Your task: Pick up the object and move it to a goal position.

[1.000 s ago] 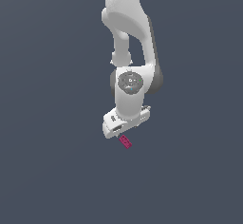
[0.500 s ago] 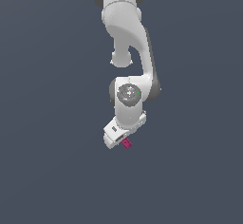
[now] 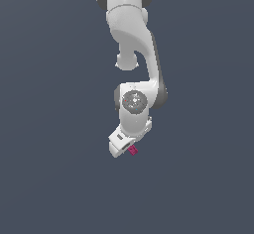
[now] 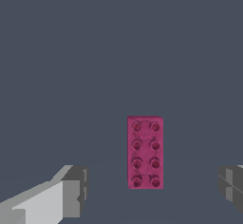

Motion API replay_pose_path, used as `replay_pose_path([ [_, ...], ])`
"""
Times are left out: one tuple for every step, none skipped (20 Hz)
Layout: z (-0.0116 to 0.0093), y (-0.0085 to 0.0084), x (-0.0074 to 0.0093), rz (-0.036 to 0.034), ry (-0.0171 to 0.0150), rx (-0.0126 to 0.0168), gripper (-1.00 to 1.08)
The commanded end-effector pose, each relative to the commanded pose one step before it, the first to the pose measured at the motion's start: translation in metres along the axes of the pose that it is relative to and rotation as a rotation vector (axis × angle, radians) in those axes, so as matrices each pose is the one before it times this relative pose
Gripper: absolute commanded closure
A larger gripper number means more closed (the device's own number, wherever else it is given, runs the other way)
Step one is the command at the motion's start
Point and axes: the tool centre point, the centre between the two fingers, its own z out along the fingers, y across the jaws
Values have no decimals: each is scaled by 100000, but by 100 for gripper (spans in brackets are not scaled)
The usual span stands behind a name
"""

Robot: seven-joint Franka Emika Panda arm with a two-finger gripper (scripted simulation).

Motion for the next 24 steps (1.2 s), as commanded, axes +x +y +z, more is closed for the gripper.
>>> replay_pose_path([
  [475, -21, -18, -54, -47, 37, -92],
  [337, -12, 2, -49, 4, -4, -92],
  [412, -10, -3, -49, 3, -4, -92],
  [488, 18, -30, 0, 0, 0, -92],
  [552, -33, 6, -97, 7, -8, -92],
  [605, -16, -11, -69, 5, -5, -92],
  [545, -7, -15, -49, 3, -4, -92],
  [463, -8, -7, -49, 4, -4, -92],
  [383, 18, -18, 0, 0, 0, -92],
  [295, -19, 22, -69, 7, -5, -92],
  [218, 20, 4, 0, 0, 0, -92],
  [135, 22, 17, 0, 0, 0, -92],
  [53, 24, 29, 0, 0, 0, -92],
  [-18, 22, 35, 0, 0, 0, -92],
  [-21, 8, 15, 0, 0, 0, -92],
  [0, 0, 0, 0, 0, 0, 108],
  [0, 0, 0, 0, 0, 0, 108],
  [0, 0, 0, 0, 0, 0, 108],
  [0, 0, 0, 0, 0, 0, 108],
  [0, 0, 0, 0, 0, 0, 108],
  [0, 0, 0, 0, 0, 0, 108],
  [0, 0, 0, 0, 0, 0, 108],
  [0, 0, 0, 0, 0, 0, 108],
  [0, 0, 0, 0, 0, 0, 108],
])
